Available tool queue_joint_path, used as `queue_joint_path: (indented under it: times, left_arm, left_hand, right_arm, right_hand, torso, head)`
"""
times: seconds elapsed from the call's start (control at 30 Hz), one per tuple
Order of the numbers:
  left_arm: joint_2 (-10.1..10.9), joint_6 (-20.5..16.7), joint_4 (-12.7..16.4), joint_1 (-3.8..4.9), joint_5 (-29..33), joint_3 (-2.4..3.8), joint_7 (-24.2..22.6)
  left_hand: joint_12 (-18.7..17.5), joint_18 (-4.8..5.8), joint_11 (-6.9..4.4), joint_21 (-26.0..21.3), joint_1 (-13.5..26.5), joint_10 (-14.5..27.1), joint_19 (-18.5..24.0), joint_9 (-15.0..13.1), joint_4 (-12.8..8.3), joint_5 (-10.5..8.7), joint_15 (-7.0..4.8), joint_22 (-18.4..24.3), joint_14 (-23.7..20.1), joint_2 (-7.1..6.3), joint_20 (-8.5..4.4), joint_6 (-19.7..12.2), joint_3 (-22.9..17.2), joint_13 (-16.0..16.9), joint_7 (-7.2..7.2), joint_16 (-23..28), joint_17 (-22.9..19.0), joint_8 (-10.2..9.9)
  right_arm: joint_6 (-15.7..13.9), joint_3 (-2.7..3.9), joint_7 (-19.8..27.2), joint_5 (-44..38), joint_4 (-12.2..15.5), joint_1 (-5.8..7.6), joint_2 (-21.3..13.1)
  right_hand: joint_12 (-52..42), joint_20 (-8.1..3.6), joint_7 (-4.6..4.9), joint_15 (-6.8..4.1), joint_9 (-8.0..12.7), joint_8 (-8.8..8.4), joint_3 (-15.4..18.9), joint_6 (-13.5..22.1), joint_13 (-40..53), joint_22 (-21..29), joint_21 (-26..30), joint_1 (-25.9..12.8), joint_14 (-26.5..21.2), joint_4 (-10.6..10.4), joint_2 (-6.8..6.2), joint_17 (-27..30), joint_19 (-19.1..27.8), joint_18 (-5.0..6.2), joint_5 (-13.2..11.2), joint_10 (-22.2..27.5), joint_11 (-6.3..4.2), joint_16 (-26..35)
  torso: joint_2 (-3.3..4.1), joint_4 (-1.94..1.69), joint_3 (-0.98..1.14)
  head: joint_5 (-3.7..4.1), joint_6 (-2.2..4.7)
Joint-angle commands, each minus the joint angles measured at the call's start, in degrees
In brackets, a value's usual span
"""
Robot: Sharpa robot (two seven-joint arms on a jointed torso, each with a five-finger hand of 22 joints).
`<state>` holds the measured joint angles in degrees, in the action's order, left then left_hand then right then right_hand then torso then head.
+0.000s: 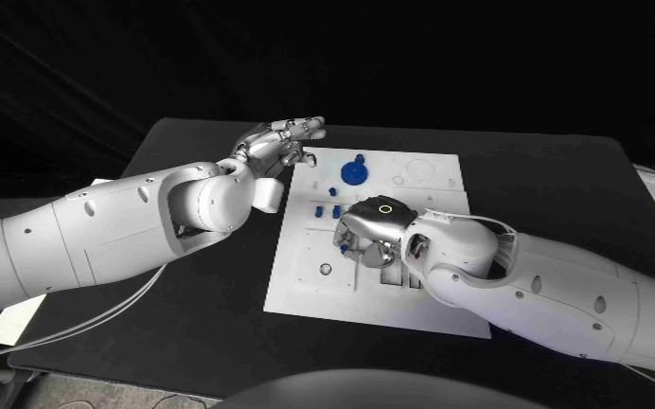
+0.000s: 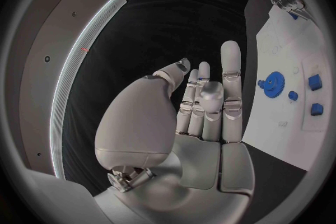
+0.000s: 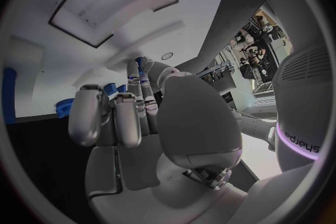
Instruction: Assemble the parts on the task board
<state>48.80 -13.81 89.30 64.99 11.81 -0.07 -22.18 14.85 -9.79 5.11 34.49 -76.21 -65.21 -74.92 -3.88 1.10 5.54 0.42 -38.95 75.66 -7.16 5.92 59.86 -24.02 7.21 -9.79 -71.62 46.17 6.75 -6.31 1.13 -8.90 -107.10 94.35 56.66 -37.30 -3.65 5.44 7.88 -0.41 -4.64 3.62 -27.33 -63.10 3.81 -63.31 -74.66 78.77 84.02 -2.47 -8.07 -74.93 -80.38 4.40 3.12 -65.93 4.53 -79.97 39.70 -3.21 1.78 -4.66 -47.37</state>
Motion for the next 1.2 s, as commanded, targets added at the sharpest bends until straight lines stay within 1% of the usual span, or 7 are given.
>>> queue_joint_path:
  times: [0.03,0.37,0.53,0.6,0.8,0.93,1.2]
  left_arm:
    - [0.00,1.05,0.13,0.03,-0.29,0.03,-0.02]
    - [0.12,0.95,0.03,0.03,-0.30,0.03,0.20]
    - [0.19,0.89,-0.02,0.03,-0.30,0.03,0.31]
    - [0.21,0.89,-0.05,0.03,-0.30,0.03,0.33]
    - [0.32,0.90,-0.05,0.03,-0.30,0.03,0.38]
    - [0.30,0.94,-0.04,0.03,-0.30,0.03,0.37]
    - [0.22,1.05,-0.05,0.03,-0.30,0.02,0.40]
  left_hand:
    - [0.10,-0.53,0.15,-0.14,-0.18,0.34,0.33,0.06,-0.15,0.31,-0.04,0.06,-0.31,0.08,-0.10,-0.49,0.12,0.08,0.03,0.28,-0.06,0.06]
    - [0.16,-0.53,0.15,-0.16,-0.17,0.38,0.34,0.05,-0.16,0.31,-0.03,0.07,-0.34,0.10,-0.09,-0.51,0.15,0.09,0.02,0.29,-0.12,0.07]
    - [0.24,-0.54,0.16,-0.20,-0.16,0.44,0.36,0.05,-0.17,0.32,-0.02,0.09,-0.40,0.12,-0.07,-0.54,0.19,0.11,0.02,0.32,-0.21,0.08]
    - [0.25,-0.54,0.16,-0.20,-0.16,0.45,0.36,0.05,-0.16,0.32,-0.02,0.09,-0.40,0.13,-0.07,-0.54,0.19,0.11,0.02,0.31,-0.19,0.08]
    - [0.27,-0.54,0.16,-0.21,-0.16,0.47,0.37,0.05,-0.16,0.32,-0.01,0.09,-0.39,0.15,-0.07,-0.54,0.20,0.11,0.02,0.29,-0.16,0.08]
    - [0.27,-0.54,0.16,-0.21,-0.16,0.47,0.37,0.05,-0.16,0.32,-0.01,0.09,-0.39,0.15,-0.07,-0.54,0.20,0.11,0.02,0.29,-0.16,0.08]
    - [0.27,-0.54,0.16,-0.21,-0.16,0.47,0.37,0.05,-0.16,0.32,-0.01,0.09,-0.39,0.15,-0.07,-0.54,0.20,0.11,0.02,0.29,-0.16,0.08]
  right_arm:
    - [-0.41,-0.19,-0.81,-0.87,-0.27,-0.21,-0.12]
    - [-5.15,-0.18,-0.51,-0.93,1.31,-0.20,-2.26]
    - [-6.21,0.30,-0.87,-0.61,4.11,0.29,-5.32]
    - [-6.24,0.58,-1.20,-0.12,5.41,0.89,-6.95]
    - [-4.94,1.21,-2.87,0.48,8.03,3.72,-11.65]
    - [-3.50,1.39,-4.09,0.36,8.18,5.36,-13.76]
    - [1.82,1.45,-5.90,-0.22,7.25,6.34,-15.37]
  right_hand:
    - [0.00,0.22,0.05,0.64,0.39,-0.11,0.63,1.36,-0.25,2.02,1.34,-0.83,2.91,0.09,-0.27,-0.31,0.99,1.31,0.02,3.04,0.72,0.98]
    - [-0.95,0.68,0.19,0.85,0.54,0.08,2.23,2.36,-0.04,5.38,3.67,-1.23,2.29,0.35,-0.56,2.69,2.13,1.95,-0.07,5.59,1.03,3.23]
    - [-1.78,0.67,0.26,0.75,0.44,0.22,2.59,2.00,0.07,5.70,3.97,-1.15,2.17,0.43,-0.39,3.23,2.10,2.00,-0.01,5.25,0.91,3.68]
    - [-2.06,0.65,0.24,0.71,0.41,0.25,2.71,1.86,0.09,5.79,4.05,-1.13,2.17,0.46,-0.40,3.31,2.08,2.01,0.00,5.09,0.86,3.75]
    - [-2.67,0.66,-0.03,0.71,0.40,0.20,3.33,1.72,0.03,6.37,4.52,-1.26,2.10,0.45,-0.89,3.95,2.16,2.07,-0.01,5.08,0.78,4.23]
    - [-2.69,0.90,-1.05,1.07,0.54,-0.03,5.34,2.35,-0.14,6.92,5.04,-1.64,2.13,0.04,-2.04,4.47,2.18,2.11,-0.09,6.69,1.13,4.61]
    - [-3.21,1.27,-1.40,1.35,0.70,-0.05,9.04,3.49,-0.10,7.22,5.39,-0.55,2.28,-0.90,-2.32,4.81,1.86,2.11,-0.04,8.30,1.47,4.73]
  torso:
    - [-0.01,-0.03,0.02]
    - [-0.04,0.07,0.10]
    - [-0.05,0.10,0.05]
    - [-0.06,0.09,0.02]
    - [-0.02,0.22,0.02]
    - [-0.05,0.26,0.00]
    - [0.00,0.15,0.04]
  head:
    - [0.07,0.05]
    - [0.17,0.32]
    - [0.36,0.58]
    - [0.55,0.71]
    - [1.23,1.31]
    - [1.63,1.64]
    - [2.04,2.02]
